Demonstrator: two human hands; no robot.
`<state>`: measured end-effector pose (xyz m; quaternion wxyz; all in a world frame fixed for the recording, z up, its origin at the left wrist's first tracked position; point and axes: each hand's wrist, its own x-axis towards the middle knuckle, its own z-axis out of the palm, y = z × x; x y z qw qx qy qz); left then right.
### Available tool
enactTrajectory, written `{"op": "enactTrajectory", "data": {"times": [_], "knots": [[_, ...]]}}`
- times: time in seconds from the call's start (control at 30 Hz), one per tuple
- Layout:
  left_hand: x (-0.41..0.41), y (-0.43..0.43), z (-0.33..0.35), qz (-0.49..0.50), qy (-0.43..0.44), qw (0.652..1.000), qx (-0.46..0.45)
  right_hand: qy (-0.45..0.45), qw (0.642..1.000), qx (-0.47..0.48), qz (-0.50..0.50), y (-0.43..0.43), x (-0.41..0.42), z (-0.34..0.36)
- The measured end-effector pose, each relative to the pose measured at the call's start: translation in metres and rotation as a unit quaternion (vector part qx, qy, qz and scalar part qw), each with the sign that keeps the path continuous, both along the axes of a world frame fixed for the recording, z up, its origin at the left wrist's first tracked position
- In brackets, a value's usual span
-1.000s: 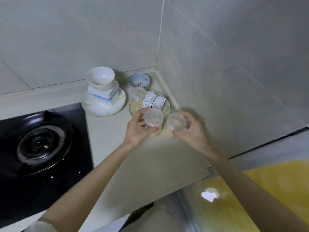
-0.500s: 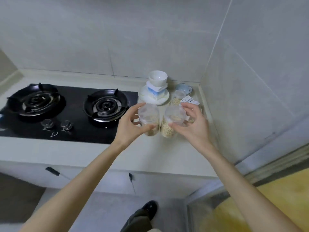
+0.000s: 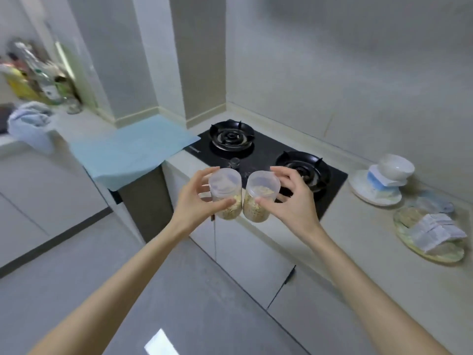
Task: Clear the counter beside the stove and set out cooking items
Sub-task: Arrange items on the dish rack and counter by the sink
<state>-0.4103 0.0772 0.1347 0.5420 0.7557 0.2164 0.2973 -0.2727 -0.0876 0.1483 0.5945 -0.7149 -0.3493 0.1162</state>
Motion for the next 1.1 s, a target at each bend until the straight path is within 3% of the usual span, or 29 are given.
{"op": "enactTrajectory", "data": {"times": [0.27,0.6,1.1], "knots": [[-0.196,0.108,0.008,0.206,-0.007,0.978,0.017,-0.019,0.982,0.001,0.186,0.175,-0.149,0.002],[-0.426,0.194,0.018,0.375,-0.003,0.927,0.03,-0.049,0.93,0.025,0.364,0.337,-0.358,0.006],[-0.656,0.291,-0.005,0.61,0.001,0.791,0.038,-0.038,0.829,0.02,0.558,0.533,-0.584,-0.006]]}}
